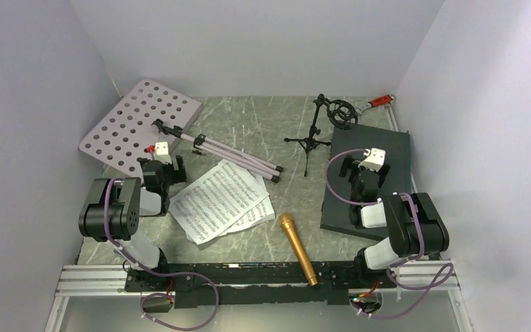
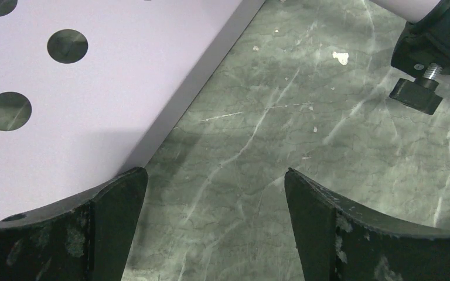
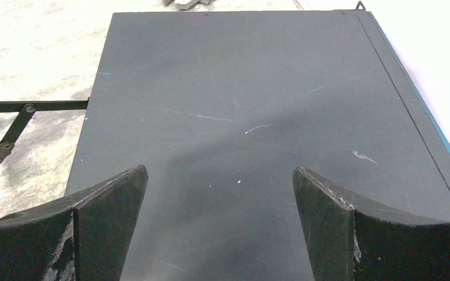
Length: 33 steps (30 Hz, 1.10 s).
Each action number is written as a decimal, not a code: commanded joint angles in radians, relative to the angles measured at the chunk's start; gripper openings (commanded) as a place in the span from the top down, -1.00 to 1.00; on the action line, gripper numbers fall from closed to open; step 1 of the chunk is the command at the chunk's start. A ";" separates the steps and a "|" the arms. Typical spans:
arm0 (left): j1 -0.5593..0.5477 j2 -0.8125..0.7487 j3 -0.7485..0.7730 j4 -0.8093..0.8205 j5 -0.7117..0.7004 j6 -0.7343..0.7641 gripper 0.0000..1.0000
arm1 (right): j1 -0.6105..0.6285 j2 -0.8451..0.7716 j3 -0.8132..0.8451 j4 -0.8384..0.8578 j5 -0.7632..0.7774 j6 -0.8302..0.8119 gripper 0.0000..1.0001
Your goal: Set up the instrument practice props
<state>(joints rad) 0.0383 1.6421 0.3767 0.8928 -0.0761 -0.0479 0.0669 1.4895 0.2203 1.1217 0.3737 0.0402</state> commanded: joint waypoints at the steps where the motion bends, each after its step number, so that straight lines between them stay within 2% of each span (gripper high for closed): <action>1: 0.014 -0.010 0.023 0.050 -0.022 0.006 -0.88 | -0.003 -0.005 0.008 0.049 -0.005 -0.006 -0.99; 5: -0.007 -0.027 0.005 0.081 -0.062 0.025 -0.88 | -0.003 -0.003 0.011 0.045 -0.010 -0.005 -0.99; 7: -0.028 -0.092 -0.007 0.053 -0.110 0.030 -0.88 | -0.002 -0.004 0.008 0.046 -0.010 -0.006 -0.99; 9: -0.032 -0.199 0.019 -0.108 -0.169 0.007 -0.88 | -0.002 -0.008 0.004 0.061 0.007 -0.009 -0.99; 11: -0.031 -0.301 0.078 -0.291 -0.200 -0.043 -0.88 | 0.013 -0.096 0.013 -0.007 0.046 -0.010 -0.99; 15: -0.031 -0.499 0.180 -0.636 -0.142 -0.204 -0.88 | 0.023 -0.366 0.153 -0.444 0.050 0.049 -0.99; 18: -0.031 -0.654 0.198 -0.765 -0.136 -0.318 -0.88 | 0.021 -0.490 0.274 -0.727 0.075 0.199 -0.99; 20: -0.032 -0.741 0.207 -0.874 -0.223 -0.463 -0.88 | 0.022 -0.537 0.320 -0.889 0.127 0.319 -0.99; 22: -0.032 -0.823 0.233 -1.070 -0.317 -0.603 -0.88 | 0.020 -0.561 0.364 -1.052 0.198 0.460 -0.99; 24: -0.032 -0.884 0.260 -1.189 -0.357 -0.655 -0.87 | 0.016 -0.562 0.384 -1.111 0.200 0.524 -0.99; 27: -0.032 -0.908 0.281 -1.225 -0.297 -0.592 -0.88 | 0.013 -0.551 0.387 -1.117 0.096 0.490 -0.99; 29: -0.031 -0.879 0.334 -1.299 -0.273 -0.608 -0.88 | 0.013 -0.544 0.395 -1.117 0.028 0.475 -0.99; 31: -0.032 -0.827 0.385 -1.397 -0.267 -0.670 -0.88 | 0.012 -0.536 0.417 -1.198 0.018 0.520 -0.99; 33: -0.031 -0.764 0.426 -1.422 -0.197 -0.622 -0.88 | 0.011 -0.525 0.444 -1.271 0.039 0.565 -0.99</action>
<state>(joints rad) 0.0067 0.7929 0.7044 -0.3698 -0.3504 -0.6403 0.0818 0.9592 0.5953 0.0082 0.4362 0.5125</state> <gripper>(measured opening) 0.939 0.994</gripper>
